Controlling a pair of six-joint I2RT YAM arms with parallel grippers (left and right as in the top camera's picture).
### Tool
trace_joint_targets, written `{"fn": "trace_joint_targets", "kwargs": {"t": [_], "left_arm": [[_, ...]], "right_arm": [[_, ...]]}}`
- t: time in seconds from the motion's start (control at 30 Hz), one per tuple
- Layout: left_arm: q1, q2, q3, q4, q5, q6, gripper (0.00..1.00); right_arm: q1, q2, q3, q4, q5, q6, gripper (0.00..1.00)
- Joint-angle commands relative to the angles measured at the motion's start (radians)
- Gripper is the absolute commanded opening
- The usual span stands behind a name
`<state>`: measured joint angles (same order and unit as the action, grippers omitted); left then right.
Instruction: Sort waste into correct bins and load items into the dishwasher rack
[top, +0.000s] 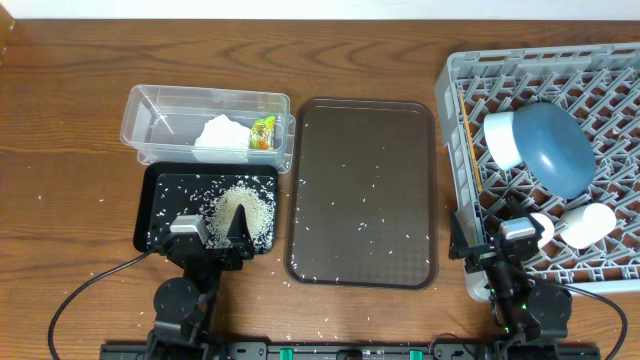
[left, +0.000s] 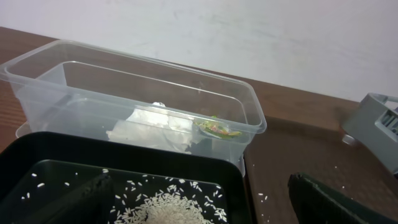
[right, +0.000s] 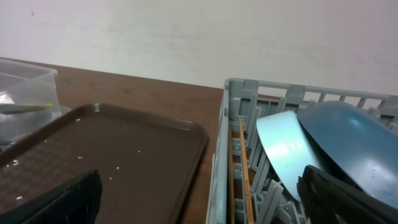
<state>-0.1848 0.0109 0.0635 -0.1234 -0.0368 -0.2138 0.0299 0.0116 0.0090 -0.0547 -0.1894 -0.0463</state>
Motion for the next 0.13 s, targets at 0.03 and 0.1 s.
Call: {"fn": "trace_joint_targets", "kwargs": {"t": [0.03, 0.1], "left_arm": [[0.005, -0.007, -0.028, -0.01, -0.016, -0.009, 0.91], [0.005, -0.007, -0.028, -0.01, -0.016, -0.009, 0.92]], "right_arm": [[-0.003, -0.006, -0.003, -0.001, 0.006, 0.004, 0.99], [-0.003, -0.006, -0.003, -0.001, 0.006, 0.004, 0.99]]}}
